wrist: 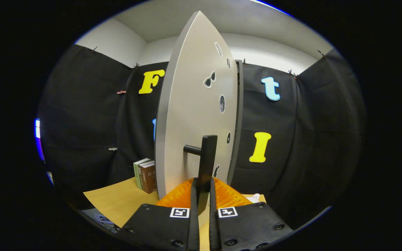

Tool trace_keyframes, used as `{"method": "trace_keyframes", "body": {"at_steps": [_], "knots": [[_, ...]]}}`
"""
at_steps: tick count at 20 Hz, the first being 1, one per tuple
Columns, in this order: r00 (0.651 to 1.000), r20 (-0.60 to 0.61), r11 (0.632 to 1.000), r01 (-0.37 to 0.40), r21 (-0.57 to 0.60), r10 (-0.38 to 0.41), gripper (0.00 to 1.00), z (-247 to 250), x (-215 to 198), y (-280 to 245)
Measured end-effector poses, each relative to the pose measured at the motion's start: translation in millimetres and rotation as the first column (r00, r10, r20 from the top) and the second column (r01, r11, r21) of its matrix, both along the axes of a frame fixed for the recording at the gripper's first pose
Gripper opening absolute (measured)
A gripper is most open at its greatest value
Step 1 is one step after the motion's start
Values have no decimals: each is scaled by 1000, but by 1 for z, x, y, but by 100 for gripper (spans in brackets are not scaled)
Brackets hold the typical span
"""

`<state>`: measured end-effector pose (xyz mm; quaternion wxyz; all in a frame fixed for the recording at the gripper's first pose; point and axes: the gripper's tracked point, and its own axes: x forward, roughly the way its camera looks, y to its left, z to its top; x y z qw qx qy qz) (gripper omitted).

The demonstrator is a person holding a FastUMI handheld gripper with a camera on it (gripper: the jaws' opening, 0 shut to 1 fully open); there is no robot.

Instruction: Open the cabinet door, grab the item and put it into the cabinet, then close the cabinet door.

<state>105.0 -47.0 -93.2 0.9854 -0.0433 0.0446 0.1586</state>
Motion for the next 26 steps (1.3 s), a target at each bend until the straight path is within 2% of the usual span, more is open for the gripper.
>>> {"method": "trace_keyframes", "body": {"at_steps": [3, 7, 9, 13, 16, 21, 23, 24, 26], "knots": [[1000, 0, 1000, 31, 1, -31, 15, 0, 1, -12], [993, 24, 993, 116, -27, -115, 14, 1, 5, -37], [992, 9, 992, 125, 6, -125, 10, 0, 4, -41], [993, 12, 992, 115, 44, -116, 12, 3, -16, -43], [984, 60, 986, 165, 29, -167, 14, 19, -27, -51], [978, 67, 980, 191, 61, -195, 14, 22, -52, -19], [973, 46, 973, 225, 50, -228, 17, 13, -54, 1], [970, 38, 971, 236, 46, -238, 22, 9, -55, 11], [967, 21, 966, 253, 54, -254, 23, -2, -48, 35]]}}
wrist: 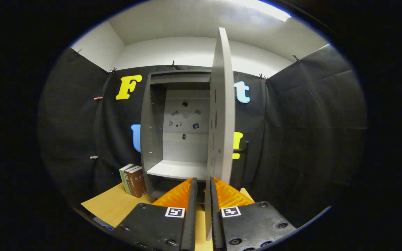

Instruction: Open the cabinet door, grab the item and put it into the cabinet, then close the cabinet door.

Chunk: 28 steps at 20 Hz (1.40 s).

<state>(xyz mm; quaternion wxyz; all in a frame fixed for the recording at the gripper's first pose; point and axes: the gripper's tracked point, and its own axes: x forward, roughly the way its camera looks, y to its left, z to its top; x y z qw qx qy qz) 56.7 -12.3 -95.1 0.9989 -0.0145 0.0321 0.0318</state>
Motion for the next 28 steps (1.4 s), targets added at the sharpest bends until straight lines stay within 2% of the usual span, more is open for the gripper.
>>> {"method": "trace_keyframes", "body": {"at_steps": [4, 11, 14, 18, 21, 28], "knots": [[997, -44, 997, 68, -43, -70, 59, -36, 15, 34], [973, -223, 999, 53, -9, -54, 55, -127, 32, 88], [944, -331, 999, 30, 19, -22, 56, -182, 41, 103], [884, -467, 999, -14, 39, 31, 56, -253, 54, 112], [813, -578, 996, -23, 87, 70, 55, -310, 61, 122], [674, -738, 999, 3, 49, 34, 53, -419, 72, 114]]}}
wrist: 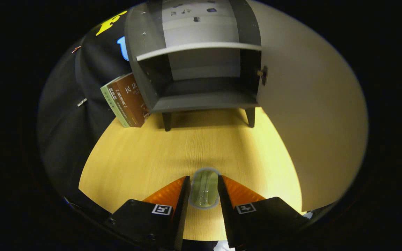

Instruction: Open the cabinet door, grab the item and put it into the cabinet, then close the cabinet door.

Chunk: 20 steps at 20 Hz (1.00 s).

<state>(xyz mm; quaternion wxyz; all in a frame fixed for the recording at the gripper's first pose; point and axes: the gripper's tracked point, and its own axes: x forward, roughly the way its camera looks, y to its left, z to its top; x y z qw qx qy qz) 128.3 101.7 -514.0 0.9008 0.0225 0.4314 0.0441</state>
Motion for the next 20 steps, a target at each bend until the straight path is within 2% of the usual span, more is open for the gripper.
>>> {"method": "trace_keyframes", "body": {"at_steps": [6, 14, 16, 17, 20], "knots": [[995, -94, 998, -24, -55, 19, 52, -60, 4, 1], [984, -174, 990, -55, -131, 32, 52, -106, 3, 2], [985, -171, 989, -56, -136, 32, 31, -105, 7, 2], [984, -174, 989, -55, -134, 31, 32, -108, 9, 1], [983, -182, 990, -41, -133, 17, 20, -105, 10, 0]]}}
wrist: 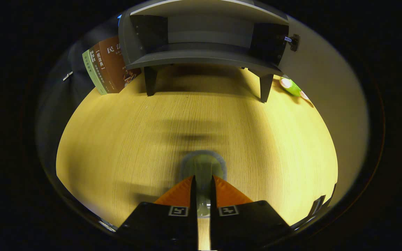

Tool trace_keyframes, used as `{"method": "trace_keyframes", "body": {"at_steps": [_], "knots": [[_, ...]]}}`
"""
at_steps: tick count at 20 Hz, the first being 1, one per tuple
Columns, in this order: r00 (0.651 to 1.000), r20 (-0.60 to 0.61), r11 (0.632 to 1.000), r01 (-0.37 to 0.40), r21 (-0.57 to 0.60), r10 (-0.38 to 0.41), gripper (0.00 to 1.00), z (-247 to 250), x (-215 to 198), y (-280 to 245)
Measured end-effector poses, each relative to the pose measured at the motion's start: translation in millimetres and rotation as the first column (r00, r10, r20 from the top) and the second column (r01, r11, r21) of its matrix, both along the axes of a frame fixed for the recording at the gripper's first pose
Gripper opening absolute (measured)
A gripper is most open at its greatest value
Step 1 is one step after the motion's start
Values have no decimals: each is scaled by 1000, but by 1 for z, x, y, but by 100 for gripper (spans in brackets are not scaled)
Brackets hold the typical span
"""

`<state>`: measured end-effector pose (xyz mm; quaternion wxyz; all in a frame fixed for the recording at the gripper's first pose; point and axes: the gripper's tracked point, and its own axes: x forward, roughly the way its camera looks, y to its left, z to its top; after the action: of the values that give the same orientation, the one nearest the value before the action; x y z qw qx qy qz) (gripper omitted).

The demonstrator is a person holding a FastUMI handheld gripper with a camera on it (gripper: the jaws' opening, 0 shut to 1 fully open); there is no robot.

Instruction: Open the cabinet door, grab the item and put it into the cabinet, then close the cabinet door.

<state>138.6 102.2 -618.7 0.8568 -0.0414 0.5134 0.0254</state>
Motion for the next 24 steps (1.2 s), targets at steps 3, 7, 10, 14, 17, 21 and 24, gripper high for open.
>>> {"method": "trace_keyframes", "body": {"at_steps": [3, 7, 10, 14, 17, 21, 24], "knots": [[1000, -17, 1000, -7, 8, 7, 16, 4, -1, -5], [1000, 3, 999, 13, 52, -14, 16, 29, 3, -11], [998, 46, 995, 32, 92, -36, 16, 55, 12, -12], [994, 92, 994, 50, 100, -59, 16, 84, 23, -22], [985, 157, 993, 48, 111, -65, 16, 115, 34, -26], [960, 269, 990, 37, 134, -72, 16, 169, 58, -22], [931, 363, 992, 6, 123, -51, 16, 213, 83, -17]]}}
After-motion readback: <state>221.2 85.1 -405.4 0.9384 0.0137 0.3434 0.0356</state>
